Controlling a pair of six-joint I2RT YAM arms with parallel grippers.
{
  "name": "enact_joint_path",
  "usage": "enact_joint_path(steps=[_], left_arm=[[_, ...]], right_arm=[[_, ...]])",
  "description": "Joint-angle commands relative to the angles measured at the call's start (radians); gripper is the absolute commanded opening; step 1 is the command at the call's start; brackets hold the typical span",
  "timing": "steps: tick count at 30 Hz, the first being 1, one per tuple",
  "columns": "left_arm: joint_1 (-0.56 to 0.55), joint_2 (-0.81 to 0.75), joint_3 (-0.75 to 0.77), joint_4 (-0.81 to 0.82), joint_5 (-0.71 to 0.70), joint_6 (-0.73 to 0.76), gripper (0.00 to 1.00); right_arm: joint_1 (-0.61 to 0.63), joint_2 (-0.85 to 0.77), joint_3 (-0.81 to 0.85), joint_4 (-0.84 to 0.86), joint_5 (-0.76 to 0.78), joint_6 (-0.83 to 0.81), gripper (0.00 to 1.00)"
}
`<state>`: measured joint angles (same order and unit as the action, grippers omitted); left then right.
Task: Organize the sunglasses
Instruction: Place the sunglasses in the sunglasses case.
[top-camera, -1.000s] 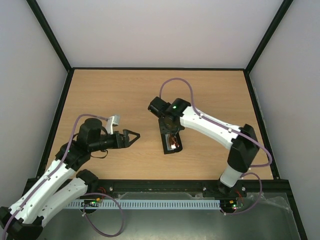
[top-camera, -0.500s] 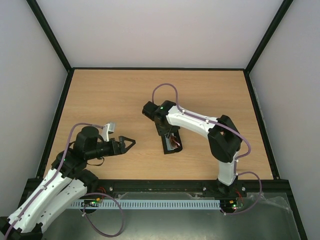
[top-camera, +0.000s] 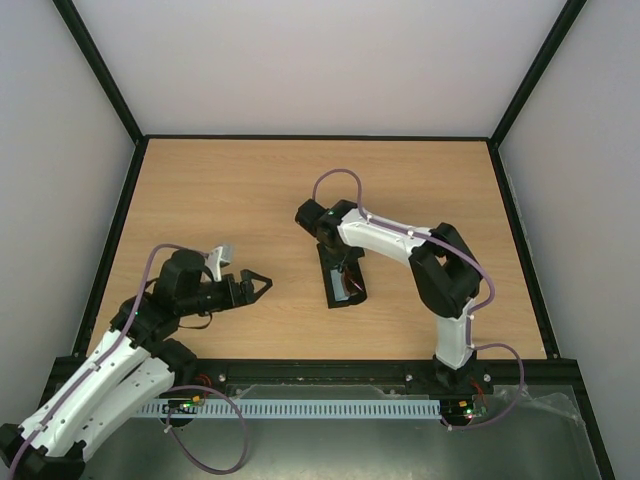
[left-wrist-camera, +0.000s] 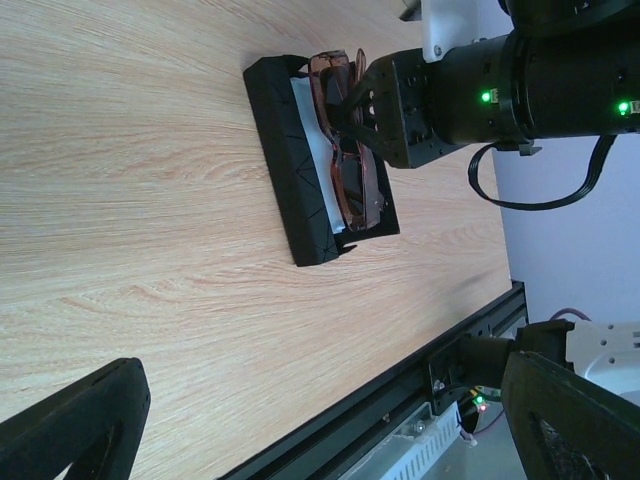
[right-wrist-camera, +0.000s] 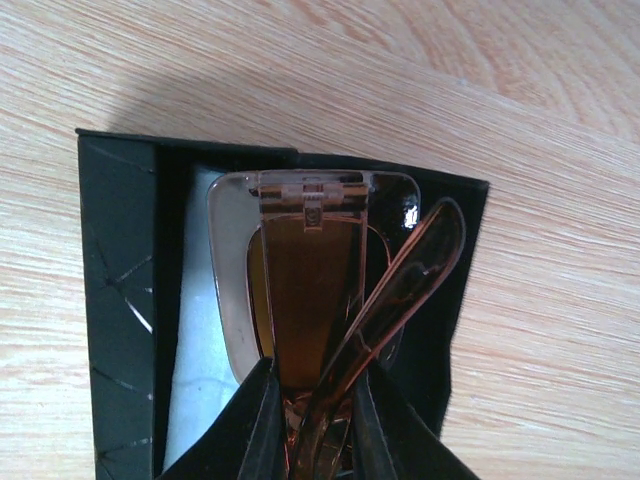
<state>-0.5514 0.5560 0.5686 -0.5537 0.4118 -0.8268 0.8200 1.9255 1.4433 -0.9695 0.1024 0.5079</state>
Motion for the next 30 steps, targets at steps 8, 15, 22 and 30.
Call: enact_joint_path(steps=[8,15,22,30], left_arm=[[-0.005,0.039,-0.014,0.033,-0.008,-0.008,0.99],[-0.006,0.045,-0.028,0.056,-0.003,-0.014,0.99],[-0.01,0.047,-0.044,0.07,0.001,-0.014,0.99],[-0.012,0.036,-0.052,0.068,0.003,-0.014,0.99]], right_arm=[[-0.008,0.081,0.022,0.041,-0.037,-0.034,0.06],[-0.008,0.101,0.051,0.031,-0.067,-0.03,0.06],[-0.008,0.1,0.06,0.037,-0.101,-0.016,0.06],[-0.005,0.092,0.052,0.07,-0.121,0.012,0.06]])
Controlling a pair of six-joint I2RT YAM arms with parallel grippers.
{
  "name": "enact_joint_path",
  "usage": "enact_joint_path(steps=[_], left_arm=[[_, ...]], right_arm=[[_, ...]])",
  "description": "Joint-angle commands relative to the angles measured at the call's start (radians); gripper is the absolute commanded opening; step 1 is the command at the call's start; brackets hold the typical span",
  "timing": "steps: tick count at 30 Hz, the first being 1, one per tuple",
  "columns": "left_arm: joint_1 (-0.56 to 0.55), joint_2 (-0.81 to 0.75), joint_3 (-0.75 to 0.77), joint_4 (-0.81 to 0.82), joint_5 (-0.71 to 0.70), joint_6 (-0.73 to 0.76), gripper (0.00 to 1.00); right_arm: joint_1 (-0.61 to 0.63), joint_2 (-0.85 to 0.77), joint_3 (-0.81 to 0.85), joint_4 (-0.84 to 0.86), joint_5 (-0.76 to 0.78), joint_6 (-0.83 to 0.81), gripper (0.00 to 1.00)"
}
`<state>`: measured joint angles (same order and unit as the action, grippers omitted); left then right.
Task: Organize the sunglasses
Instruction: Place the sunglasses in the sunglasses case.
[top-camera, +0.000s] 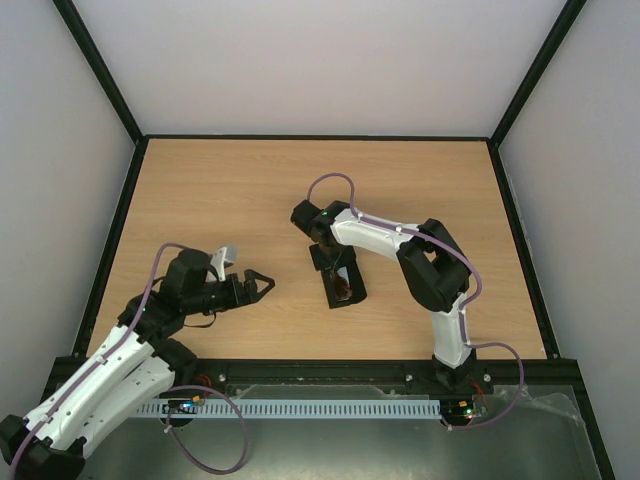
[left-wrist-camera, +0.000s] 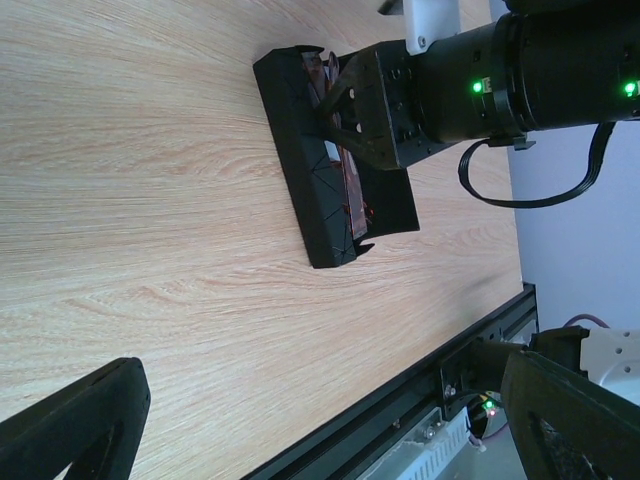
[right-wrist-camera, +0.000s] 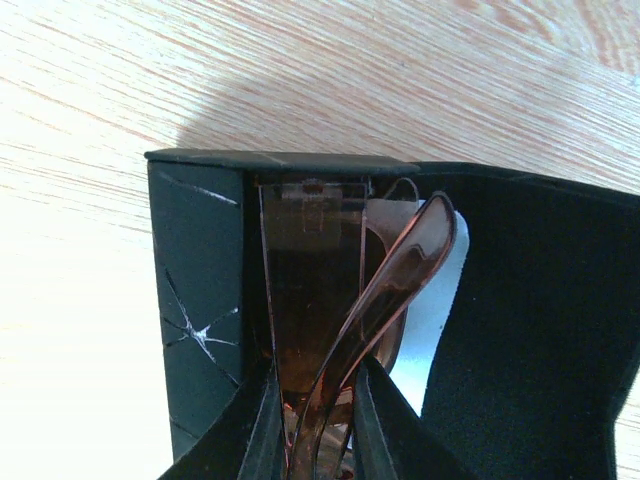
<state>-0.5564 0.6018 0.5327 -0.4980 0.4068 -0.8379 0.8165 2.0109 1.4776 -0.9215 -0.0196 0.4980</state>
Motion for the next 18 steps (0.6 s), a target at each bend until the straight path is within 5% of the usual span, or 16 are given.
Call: enact_joint_path(steps=[1,7,12,18], left_arm=[[-0.007,-0.01,-0.018,0.01,0.006,-0.003,0.99],[-0.006,-0.018,-0.023,0.006,0.006,-0.004,0.99],[-0.007,-0.023,-0.025,-0.001,0.004,-0.004,0.99],[-0.008,-0.024,-0.039,0.012,0.003,-0.013,0.99]], right_arm=[[-0.001,0.007,0.019,0.024,-0.002,0.023,0.06],[0.0,0.018,0.015,0.036,-0.004,0.03,0.07],[0.008,0.003,0.012,0.022,0.019,0.033,0.25],[0.01,-0.033,0.022,0.0,0.033,0.036,0.3]])
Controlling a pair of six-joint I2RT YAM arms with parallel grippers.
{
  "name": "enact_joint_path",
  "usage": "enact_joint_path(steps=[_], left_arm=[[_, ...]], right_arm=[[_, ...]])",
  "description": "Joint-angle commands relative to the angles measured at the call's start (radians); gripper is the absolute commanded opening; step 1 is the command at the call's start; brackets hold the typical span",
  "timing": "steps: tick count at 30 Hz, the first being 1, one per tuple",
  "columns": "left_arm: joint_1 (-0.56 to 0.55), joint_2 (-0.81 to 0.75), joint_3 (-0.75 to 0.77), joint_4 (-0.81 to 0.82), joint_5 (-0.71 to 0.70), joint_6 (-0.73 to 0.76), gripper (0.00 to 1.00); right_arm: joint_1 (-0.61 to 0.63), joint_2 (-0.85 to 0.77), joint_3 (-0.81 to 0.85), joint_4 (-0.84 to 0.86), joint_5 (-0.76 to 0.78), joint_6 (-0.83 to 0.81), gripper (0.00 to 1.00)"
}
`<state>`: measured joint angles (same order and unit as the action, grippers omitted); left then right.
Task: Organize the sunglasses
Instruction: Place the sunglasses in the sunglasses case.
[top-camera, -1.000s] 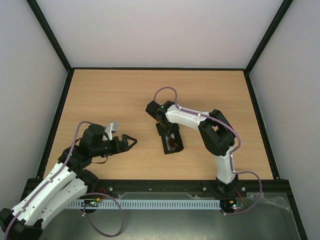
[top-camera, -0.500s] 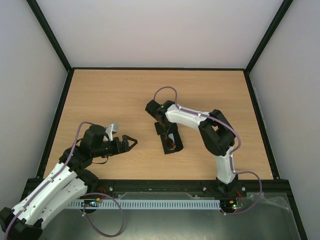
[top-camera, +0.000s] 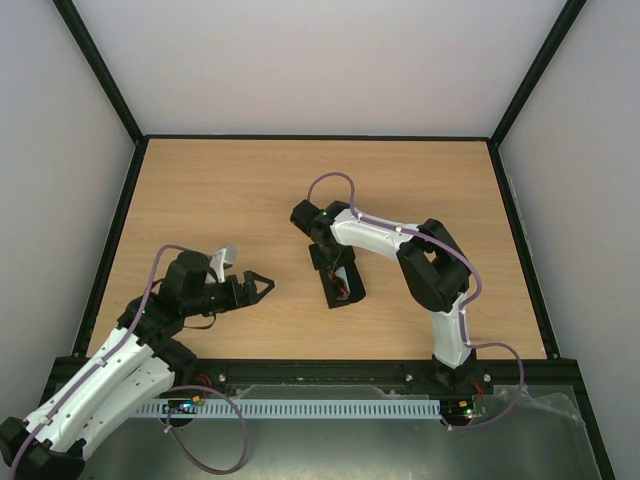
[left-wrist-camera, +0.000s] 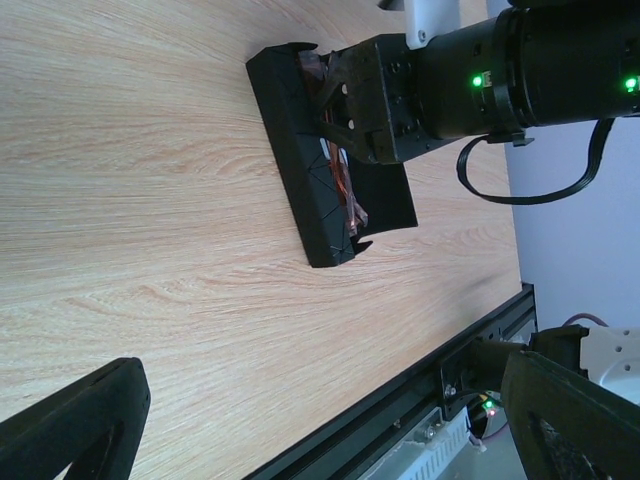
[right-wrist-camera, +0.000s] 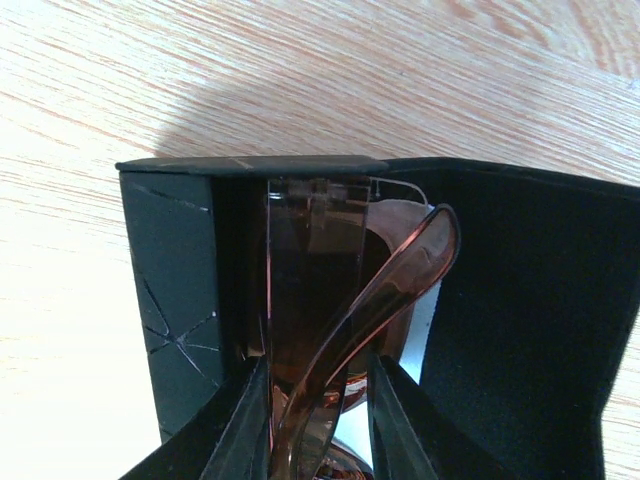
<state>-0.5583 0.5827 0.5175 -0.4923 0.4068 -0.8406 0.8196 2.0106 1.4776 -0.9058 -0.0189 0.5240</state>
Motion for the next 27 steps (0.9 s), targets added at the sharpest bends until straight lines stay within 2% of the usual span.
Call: enact_joint_path(steps=[1,11,17,20,24,25,27], left_arm=[[-0.005,-0.003,-0.025,0.008,0.003,-0.011,0.99],[-0.009,0.012,-0.025,0.014,-0.003,-0.012,0.99],[-0.018,0.05,-0.052,0.077,-0.013,-0.03,0.99],[-0.034,0.099,-0.064,0.138,-0.027,-0.048,0.99],[-0.053,0.173,-0.067,0.202,-0.042,-0.06,0.99],[-0.056,0.185,-0.064,0.208,-0.047,-0.06,0.99],[-0.058,0.193,-0.06,0.216,-0.053,-0.063,0.99]], right_arm=[[0.008,-0.039,0.023,-0.019,0.033,0.011,0.3],[0.023,-0.086,0.047,-0.042,0.062,0.016,0.35],[0.025,-0.117,0.055,-0.065,0.144,0.02,0.29],[0.039,-0.144,0.025,-0.037,0.102,0.008,0.3],[0.079,-0.17,-0.019,-0.006,0.081,0.013,0.65],[0.089,-0.173,-0.03,0.0,0.082,0.016,0.7],[0.108,-0.175,-0.055,0.011,0.095,0.028,0.75]])
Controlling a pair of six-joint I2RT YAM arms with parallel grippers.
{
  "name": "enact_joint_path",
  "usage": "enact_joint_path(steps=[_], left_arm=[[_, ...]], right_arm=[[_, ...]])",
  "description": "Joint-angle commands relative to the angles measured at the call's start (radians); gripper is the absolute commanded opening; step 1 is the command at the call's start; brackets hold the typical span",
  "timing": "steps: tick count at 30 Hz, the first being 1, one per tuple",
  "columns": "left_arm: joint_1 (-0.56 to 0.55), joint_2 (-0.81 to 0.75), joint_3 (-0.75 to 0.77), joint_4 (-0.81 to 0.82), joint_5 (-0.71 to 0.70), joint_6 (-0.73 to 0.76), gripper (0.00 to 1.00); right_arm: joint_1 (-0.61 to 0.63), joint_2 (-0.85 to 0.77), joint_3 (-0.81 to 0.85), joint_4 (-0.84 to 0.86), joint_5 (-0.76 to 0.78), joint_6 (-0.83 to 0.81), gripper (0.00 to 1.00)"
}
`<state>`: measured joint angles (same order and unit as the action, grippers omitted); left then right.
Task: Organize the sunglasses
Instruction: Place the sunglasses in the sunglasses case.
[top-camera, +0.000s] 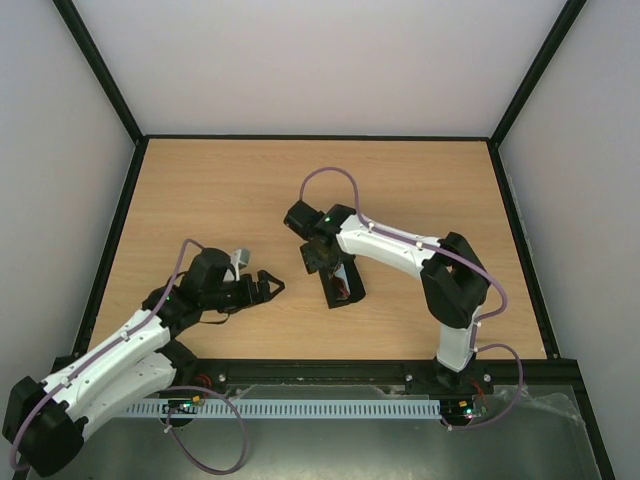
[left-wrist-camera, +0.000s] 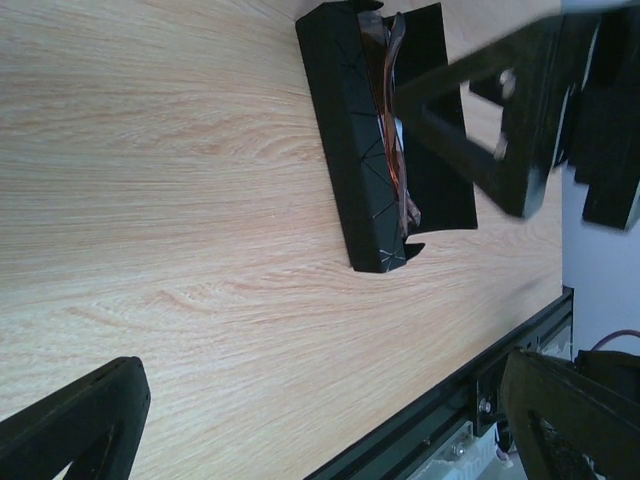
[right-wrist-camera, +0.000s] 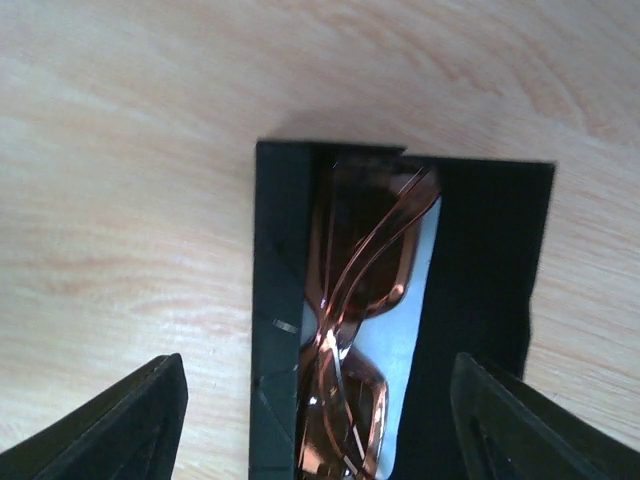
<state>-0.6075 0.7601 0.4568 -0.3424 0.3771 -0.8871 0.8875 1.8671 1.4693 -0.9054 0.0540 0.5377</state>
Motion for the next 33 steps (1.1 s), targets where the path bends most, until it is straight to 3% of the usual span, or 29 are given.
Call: enact_joint_path(steps=[1,12,21,33], left_arm=[[-0.009,0.012,0.004,0.065,-0.027,-0.018,0.99],[-0.009,-0.036,-0.005,0.032,-0.056,-0.035,0.99],[-0.009,-0.057,-0.011,0.007,-0.06,-0.032,0.99],[-0.01,-0.069,-0.024,0.002,-0.057,-0.032,0.99]], right_arm=[[0.047,-0.03,-0.057,0.014,0.031,0.022,0.75],[0.086,0.054,-0.087,0.037,0.12,0.061,0.68],[0.085,0.109,-0.059,0.054,0.112,0.057,0.68],[0.086,0.128,-0.047,0.072,0.084,0.056,0.58]])
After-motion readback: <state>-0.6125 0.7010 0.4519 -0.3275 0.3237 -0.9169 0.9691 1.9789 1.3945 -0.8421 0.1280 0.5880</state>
